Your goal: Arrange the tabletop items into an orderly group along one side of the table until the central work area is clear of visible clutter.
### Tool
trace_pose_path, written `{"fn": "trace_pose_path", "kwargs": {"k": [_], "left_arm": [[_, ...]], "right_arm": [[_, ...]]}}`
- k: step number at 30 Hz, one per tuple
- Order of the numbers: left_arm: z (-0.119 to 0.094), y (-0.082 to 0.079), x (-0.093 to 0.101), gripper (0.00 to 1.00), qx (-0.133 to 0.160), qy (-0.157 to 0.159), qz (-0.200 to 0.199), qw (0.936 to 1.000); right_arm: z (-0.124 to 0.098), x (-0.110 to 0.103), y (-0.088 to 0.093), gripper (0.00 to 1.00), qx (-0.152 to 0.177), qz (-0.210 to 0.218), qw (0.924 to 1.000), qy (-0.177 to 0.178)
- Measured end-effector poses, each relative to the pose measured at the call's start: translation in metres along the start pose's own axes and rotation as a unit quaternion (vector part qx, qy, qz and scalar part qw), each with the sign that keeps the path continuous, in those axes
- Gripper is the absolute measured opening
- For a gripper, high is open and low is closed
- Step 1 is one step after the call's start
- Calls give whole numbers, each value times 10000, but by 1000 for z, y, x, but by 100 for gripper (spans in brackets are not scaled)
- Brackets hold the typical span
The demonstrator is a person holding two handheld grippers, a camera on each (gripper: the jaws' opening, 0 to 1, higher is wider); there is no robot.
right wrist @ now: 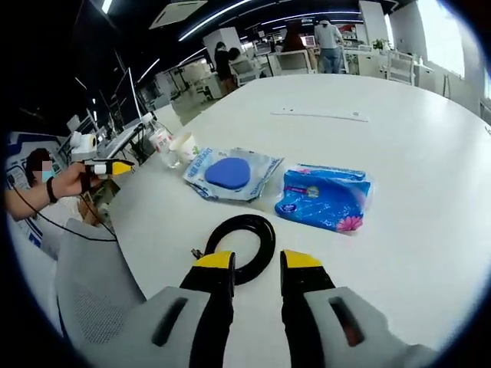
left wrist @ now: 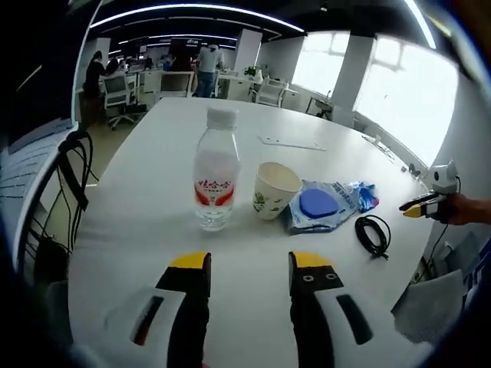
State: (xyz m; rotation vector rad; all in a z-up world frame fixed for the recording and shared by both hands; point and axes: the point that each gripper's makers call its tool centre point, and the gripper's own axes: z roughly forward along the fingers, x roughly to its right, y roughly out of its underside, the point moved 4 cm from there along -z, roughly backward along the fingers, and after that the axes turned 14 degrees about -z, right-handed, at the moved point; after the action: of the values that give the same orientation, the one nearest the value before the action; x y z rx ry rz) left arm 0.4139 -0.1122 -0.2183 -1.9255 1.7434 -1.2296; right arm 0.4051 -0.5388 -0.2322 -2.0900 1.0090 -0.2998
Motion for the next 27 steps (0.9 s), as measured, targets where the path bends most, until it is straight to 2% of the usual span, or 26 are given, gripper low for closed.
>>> {"fn": "trace_pose_path", "kwargs": {"k": [8, 17, 27], "left_arm": [[5, -5, -4, 40, 40, -37, -29, 10000], [20, -21, -14, 40, 209, -158, -170, 9995], [38, -40, -10, 42, 335, -150, -281, 9989]], "right_arm": [[-6, 0, 8, 21, -34, 100, 9999, 54], [-12, -3, 10, 21, -30, 137, 9999, 49], [-17, -10, 18, 21, -97, 209, 9997, 46]]}}
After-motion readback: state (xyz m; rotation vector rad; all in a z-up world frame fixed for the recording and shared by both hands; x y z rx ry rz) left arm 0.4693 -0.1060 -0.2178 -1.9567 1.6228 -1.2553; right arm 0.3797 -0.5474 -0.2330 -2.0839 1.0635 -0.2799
